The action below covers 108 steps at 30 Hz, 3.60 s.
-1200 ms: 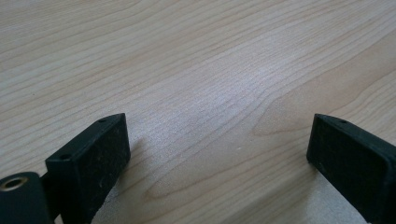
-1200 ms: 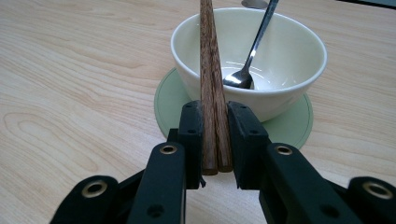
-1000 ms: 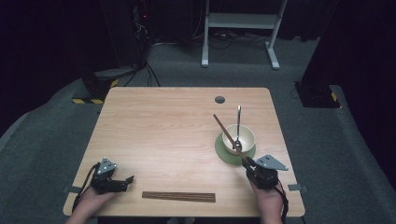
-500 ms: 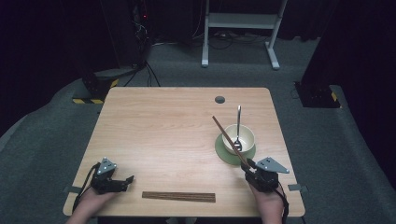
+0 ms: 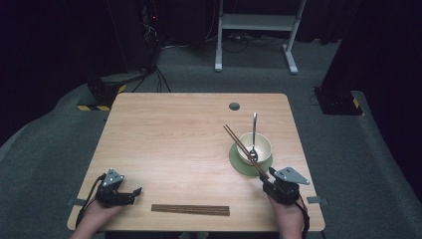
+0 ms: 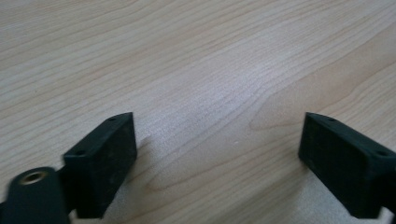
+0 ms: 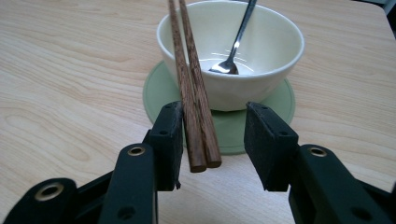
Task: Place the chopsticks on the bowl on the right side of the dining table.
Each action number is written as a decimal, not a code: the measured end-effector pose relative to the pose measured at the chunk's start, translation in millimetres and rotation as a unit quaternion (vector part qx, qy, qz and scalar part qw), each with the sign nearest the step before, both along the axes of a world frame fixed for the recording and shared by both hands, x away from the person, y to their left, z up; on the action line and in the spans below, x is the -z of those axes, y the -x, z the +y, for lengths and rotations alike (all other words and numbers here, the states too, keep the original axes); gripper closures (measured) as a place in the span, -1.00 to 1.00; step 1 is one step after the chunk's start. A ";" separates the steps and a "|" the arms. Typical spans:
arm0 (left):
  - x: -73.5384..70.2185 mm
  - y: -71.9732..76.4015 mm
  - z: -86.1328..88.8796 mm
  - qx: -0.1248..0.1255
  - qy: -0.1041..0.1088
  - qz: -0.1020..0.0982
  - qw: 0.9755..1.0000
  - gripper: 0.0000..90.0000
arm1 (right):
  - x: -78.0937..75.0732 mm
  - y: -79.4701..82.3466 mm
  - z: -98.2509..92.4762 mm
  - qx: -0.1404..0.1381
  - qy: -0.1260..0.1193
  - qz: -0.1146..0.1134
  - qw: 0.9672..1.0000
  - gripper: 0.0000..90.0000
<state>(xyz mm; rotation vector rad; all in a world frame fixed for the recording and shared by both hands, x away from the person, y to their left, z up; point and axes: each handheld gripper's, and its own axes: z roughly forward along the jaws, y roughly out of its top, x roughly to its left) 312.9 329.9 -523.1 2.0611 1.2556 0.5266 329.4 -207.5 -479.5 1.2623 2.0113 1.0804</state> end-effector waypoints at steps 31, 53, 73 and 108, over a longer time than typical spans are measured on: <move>-65.3 -115.7 -188.4 0.082 0.022 -0.080 0.993 -0.63 | 1.9 -5.1 -5.9 0.028 0.010 0.010 1.000 0.25; -54.6 -150.3 -253.4 0.084 0.018 -0.078 0.993 -0.43 | -7.8 -29.3 -19.0 0.031 0.024 0.016 0.999 0.21; -47.2 -156.7 -269.6 0.083 0.012 -0.087 0.993 -0.20 | -4.3 -47.5 -42.2 0.054 0.009 0.023 0.998 0.18; -42.5 -150.6 -268.2 0.062 0.029 -0.066 0.995 -0.06 | -4.6 -90.5 -43.9 0.067 0.020 0.020 0.997 0.24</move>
